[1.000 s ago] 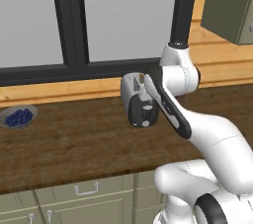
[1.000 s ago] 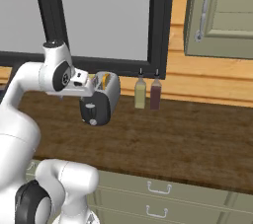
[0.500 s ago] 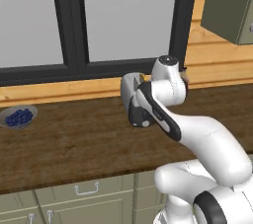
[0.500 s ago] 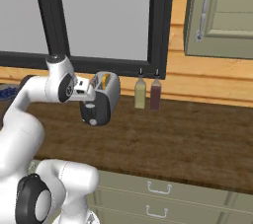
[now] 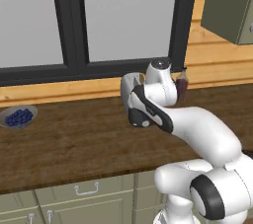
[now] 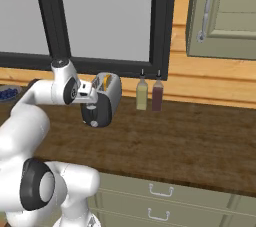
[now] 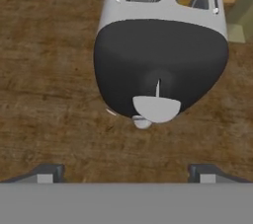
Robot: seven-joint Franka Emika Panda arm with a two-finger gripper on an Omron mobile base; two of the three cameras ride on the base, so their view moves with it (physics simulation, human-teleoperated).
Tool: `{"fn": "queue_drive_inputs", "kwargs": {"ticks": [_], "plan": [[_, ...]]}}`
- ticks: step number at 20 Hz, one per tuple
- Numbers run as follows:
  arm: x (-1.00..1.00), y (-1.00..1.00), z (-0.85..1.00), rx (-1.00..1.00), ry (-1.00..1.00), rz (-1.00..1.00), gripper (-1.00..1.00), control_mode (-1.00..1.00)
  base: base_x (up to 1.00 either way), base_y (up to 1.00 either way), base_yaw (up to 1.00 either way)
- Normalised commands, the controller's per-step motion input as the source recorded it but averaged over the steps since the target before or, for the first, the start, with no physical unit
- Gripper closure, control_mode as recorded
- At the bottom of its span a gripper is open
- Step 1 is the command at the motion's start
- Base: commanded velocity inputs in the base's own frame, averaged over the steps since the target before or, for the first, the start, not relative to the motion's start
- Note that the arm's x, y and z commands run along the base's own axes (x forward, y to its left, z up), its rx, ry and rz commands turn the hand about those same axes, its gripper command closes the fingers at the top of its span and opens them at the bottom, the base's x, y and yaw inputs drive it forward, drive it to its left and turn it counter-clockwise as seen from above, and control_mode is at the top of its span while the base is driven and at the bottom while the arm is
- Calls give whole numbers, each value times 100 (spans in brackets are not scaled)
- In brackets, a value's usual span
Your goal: Start the toaster. Once the lever pops up, take the bread to the plate on the dining counter.
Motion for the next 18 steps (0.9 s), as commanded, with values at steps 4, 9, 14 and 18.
{"fn": "queue_drive_inputs", "kwargs": {"ticks": [4,9,14,18], "plan": [[5,9,-32,0,0,0,-100,-100,0,0,0],[18,1,-25,0,0,0,-100,-100,0,0,0],[34,0,-15,0,0,0,-100,-100,0,0,0],[31,0,-10,0,0,0,-100,-100,0,0,0]]}}
